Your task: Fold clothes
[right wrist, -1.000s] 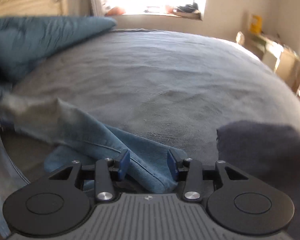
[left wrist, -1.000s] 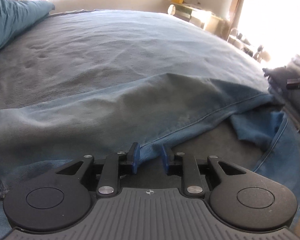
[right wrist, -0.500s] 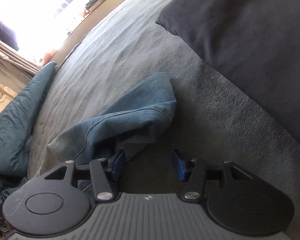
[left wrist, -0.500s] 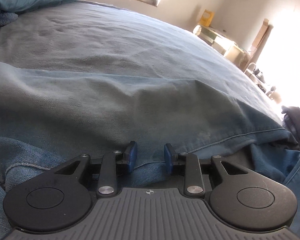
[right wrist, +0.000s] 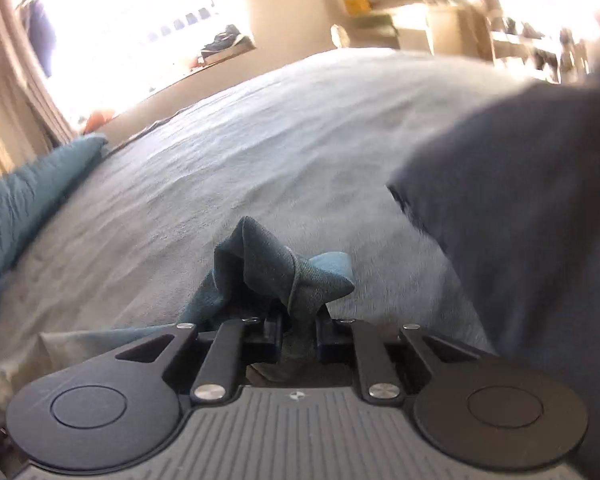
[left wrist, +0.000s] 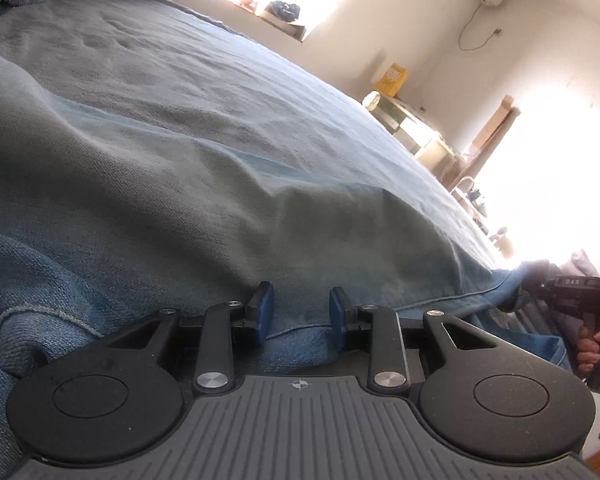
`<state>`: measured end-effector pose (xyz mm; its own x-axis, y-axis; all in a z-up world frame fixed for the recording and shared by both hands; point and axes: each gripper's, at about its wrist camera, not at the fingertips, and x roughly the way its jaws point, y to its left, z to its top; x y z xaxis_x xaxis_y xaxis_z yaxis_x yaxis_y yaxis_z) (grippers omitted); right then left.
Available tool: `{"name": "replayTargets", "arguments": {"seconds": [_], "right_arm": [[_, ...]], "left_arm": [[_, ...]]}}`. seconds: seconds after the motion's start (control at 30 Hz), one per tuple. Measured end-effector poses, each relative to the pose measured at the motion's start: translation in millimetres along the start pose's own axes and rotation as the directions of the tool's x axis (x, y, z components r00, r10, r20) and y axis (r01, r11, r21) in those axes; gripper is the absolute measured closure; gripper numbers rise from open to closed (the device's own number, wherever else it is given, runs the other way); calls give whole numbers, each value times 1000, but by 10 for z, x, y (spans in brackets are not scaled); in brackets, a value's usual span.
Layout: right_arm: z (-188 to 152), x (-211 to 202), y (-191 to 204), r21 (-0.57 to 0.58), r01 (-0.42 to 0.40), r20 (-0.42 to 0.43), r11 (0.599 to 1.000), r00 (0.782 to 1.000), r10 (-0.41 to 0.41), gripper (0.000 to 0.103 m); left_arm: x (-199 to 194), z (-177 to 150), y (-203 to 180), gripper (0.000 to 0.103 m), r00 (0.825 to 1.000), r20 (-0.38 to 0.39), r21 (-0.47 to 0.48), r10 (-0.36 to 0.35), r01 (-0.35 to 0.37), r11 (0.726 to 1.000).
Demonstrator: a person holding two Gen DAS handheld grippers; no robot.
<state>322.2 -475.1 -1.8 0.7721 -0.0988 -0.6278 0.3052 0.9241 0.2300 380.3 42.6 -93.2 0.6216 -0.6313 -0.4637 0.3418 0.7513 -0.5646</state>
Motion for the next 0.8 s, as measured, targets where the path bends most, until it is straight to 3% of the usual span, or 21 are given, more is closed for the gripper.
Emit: {"name": "replayTargets", "arguments": {"seconds": [0.07,0.1,0.13,0.17,0.2,0.23,0.27,0.33,0.37,0.4,0.47,0.5,0.57,0.73,0.8], "right_arm": [[142,-57,373,-211,82,52,974,996,-72,88],[194,-80,620,-342,137,100,930,989,-109,88],[219,-100,890,-481,199,169,854,977,-133,88],[194,-119,1220,-625,276,261,730,955,-139,88],[78,-165,1515,-744,357,365,565,925,-104,88],[-43,-213,1808,-817,439,456,375,889,-46,88],[-260,-248,1993,-845,511,525,155,849,64,88],[-703,-288,2235,-718,641,566,-272,764,309,88],[-871,-295,2221,-620,671,538,-407,741,402,88],[-985,-290,2179,-544,685,516,-485,729,450,88],[-1137,-251,1991,-393,696,481,-601,712,511,88],[-1147,-208,1868,-335,692,469,-640,711,523,88],[-1029,-79,1658,-278,656,482,-702,727,489,88],[-515,173,1101,-171,571,530,-803,740,414,89],[-351,339,836,-182,507,547,-843,764,342,89]], "left_arm": [[-16,-12,12,73,1000,6,-7,-13,13,1000],[-23,-17,17,73,1000,9,-10,-18,18,1000],[-29,-23,23,73,1000,12,-12,-23,23,1000],[-36,-29,29,73,999,15,-15,-29,29,999],[-43,-35,35,73,999,17,-19,-35,35,999],[-50,-40,44,73,999,19,-22,-39,39,999],[-57,-44,53,73,999,20,-26,-43,43,999],[-68,-52,67,73,999,22,-32,-49,50,998],[-70,-56,63,73,999,22,-31,-49,50,998],[-72,-59,61,73,999,23,-31,-49,50,998],[-74,-63,59,73,999,23,-32,-49,50,998],[-67,-61,57,73,999,23,-32,-49,50,998],[-65,-59,54,73,998,23,-32,-50,51,998],[-55,-53,47,72,998,23,-34,-51,52,998],[-53,-58,46,72,998,23,-34,-51,52,998]]}}
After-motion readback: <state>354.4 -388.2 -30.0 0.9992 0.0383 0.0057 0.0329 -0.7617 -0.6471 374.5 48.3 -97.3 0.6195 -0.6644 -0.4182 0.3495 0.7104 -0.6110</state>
